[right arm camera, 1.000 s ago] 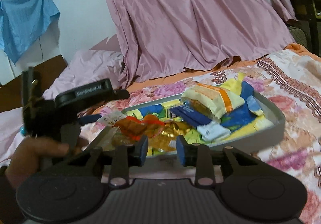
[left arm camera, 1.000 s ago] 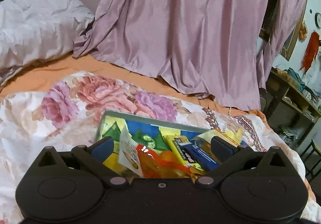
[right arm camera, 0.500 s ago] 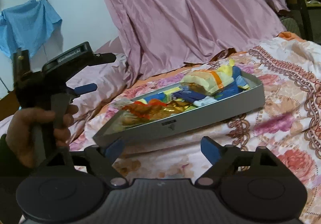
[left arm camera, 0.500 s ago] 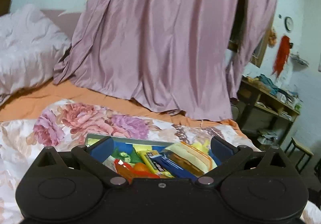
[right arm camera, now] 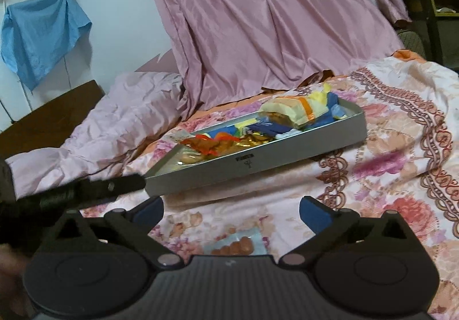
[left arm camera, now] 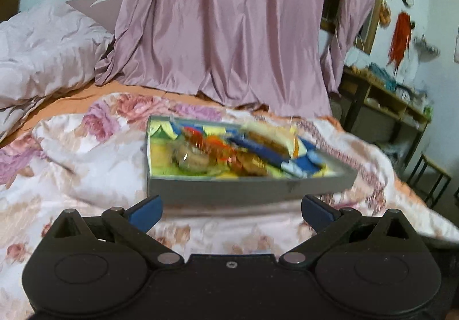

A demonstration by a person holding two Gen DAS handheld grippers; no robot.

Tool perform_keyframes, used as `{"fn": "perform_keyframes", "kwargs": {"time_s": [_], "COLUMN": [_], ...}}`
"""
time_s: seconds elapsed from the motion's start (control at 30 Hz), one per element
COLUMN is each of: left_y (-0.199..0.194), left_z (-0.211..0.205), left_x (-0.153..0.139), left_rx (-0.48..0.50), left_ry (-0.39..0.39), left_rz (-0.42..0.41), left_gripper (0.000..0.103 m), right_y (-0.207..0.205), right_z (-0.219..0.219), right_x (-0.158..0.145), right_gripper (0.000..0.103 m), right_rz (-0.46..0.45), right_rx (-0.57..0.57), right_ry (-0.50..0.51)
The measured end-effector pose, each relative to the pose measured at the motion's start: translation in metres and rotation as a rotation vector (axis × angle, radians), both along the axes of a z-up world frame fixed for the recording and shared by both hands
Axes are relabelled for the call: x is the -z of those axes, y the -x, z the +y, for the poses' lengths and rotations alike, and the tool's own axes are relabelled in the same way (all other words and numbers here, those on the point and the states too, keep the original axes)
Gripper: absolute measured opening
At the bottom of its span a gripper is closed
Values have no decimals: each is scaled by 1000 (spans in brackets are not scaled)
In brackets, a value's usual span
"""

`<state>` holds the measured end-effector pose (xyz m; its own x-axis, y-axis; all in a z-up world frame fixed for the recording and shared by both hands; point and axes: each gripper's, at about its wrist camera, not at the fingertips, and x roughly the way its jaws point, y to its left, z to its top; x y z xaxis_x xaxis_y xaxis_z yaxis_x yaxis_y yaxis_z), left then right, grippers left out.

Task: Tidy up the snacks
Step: 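Withdraw both open tools from the tray toward the sausage pack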

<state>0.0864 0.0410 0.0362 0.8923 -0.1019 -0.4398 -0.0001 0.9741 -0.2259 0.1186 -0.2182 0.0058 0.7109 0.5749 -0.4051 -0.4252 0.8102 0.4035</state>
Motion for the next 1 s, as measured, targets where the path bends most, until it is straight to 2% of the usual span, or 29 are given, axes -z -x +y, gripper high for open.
{"fn": "perform_keyframes", "kwargs": {"time_s": [0.17, 0.3, 0.5, 1.0], "left_y": [19, 28, 34, 34], "left_z": [-10, -18, -26, -28], "left_x": [7, 4, 9, 19], "left_rx": [-11, 1, 23, 35], "left_ry": [-76, -105, -129, -149], "left_rz": [-38, -70, -44, 10], "left_gripper": [102, 102, 102, 102], "right_y": [10, 19, 27, 56], "right_z": [-7, -13, -21, -23], "right_x": [-2, -2, 0, 2], "right_gripper": [103, 103, 103, 103], "right_rz": [-16, -25, -8, -2], "right_rx": [29, 50, 69, 60], "right_ry": [-19, -21, -59, -31]}}
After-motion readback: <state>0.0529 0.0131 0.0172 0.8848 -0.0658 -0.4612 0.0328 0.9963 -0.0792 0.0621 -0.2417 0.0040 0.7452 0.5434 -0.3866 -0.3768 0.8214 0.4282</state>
